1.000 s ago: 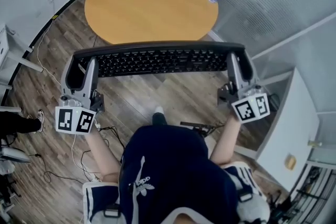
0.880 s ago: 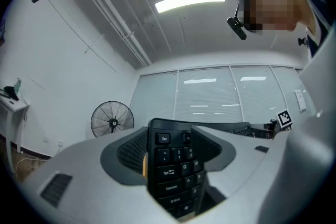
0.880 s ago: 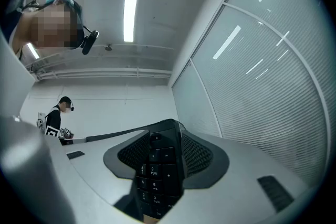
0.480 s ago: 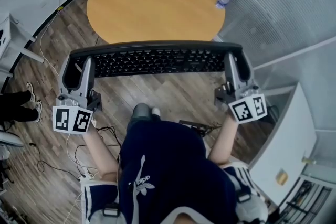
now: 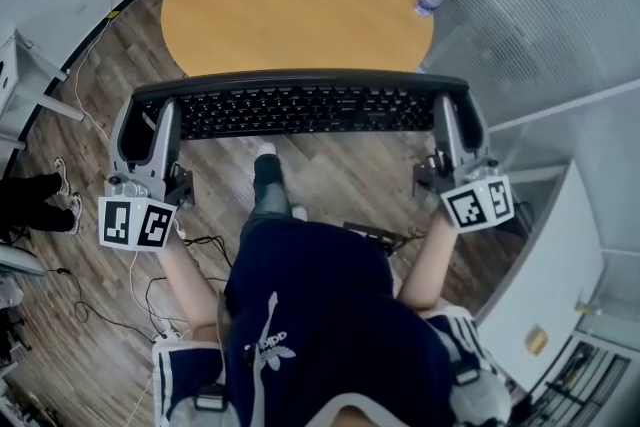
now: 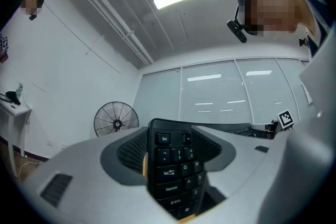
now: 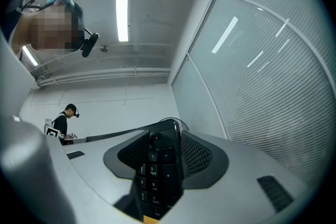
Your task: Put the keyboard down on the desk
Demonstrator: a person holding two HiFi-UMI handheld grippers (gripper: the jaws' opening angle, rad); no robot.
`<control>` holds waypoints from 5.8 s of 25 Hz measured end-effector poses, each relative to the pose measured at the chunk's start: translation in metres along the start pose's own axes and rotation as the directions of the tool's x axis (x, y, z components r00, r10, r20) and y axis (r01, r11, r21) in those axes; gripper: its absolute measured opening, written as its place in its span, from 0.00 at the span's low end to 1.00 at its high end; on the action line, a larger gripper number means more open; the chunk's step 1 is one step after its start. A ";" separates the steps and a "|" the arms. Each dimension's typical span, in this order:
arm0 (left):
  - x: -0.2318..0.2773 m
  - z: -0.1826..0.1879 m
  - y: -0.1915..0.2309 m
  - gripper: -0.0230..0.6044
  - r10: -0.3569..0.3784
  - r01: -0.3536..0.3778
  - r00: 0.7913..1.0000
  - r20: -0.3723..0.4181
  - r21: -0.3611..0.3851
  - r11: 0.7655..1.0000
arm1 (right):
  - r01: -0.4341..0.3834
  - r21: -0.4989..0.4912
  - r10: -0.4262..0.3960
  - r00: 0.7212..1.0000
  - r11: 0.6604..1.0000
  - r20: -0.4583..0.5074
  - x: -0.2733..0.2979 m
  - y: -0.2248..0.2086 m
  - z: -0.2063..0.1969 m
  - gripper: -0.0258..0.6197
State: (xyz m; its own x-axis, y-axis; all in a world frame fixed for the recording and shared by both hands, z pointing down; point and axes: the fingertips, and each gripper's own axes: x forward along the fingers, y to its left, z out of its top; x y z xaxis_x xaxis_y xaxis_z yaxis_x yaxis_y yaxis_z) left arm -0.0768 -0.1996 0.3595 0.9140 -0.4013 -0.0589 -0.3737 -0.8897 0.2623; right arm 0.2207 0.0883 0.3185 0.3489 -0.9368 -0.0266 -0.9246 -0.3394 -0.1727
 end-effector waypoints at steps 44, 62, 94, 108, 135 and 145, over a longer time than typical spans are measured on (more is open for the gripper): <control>-0.014 0.034 -0.021 0.45 0.078 -0.091 0.994 0.077 0.183 0.979 | 0.039 0.001 -0.039 0.999 0.999 0.031 -0.001 -0.004 -0.010 0.32; -0.007 0.022 -0.021 0.45 0.104 -0.106 0.994 0.024 0.139 0.985 | 0.039 0.002 -0.039 0.999 0.999 -0.012 0.004 -0.012 -0.009 0.32; 0.020 -0.110 0.006 0.45 0.128 -0.123 0.946 -0.297 0.034 0.992 | 0.141 0.073 -0.115 0.950 0.987 -0.289 0.011 -0.056 -0.124 0.32; 0.026 -0.187 0.026 0.45 0.137 -0.165 0.874 -0.466 -0.019 0.986 | 0.185 0.131 -0.108 0.887 0.974 -0.449 0.020 -0.085 -0.203 0.32; 0.049 -0.238 0.046 0.45 0.155 -0.201 0.774 -0.614 -0.007 0.979 | 0.250 0.172 -0.088 0.770 0.953 -0.633 0.033 -0.110 -0.265 0.32; 0.052 -0.252 0.049 0.45 0.162 -0.217 0.717 -0.678 0.005 0.976 | 0.277 0.175 -0.098 0.748 0.945 -0.656 0.030 -0.117 -0.285 0.32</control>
State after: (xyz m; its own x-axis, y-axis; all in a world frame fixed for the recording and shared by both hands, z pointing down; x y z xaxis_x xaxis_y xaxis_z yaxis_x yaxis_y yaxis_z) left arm -0.0075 -0.2089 0.6121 0.7014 -0.2843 0.6536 -0.5637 -0.7825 0.2645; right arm 0.2959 0.0756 0.6181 0.2510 -0.7234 0.6432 -0.7504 -0.5651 -0.3428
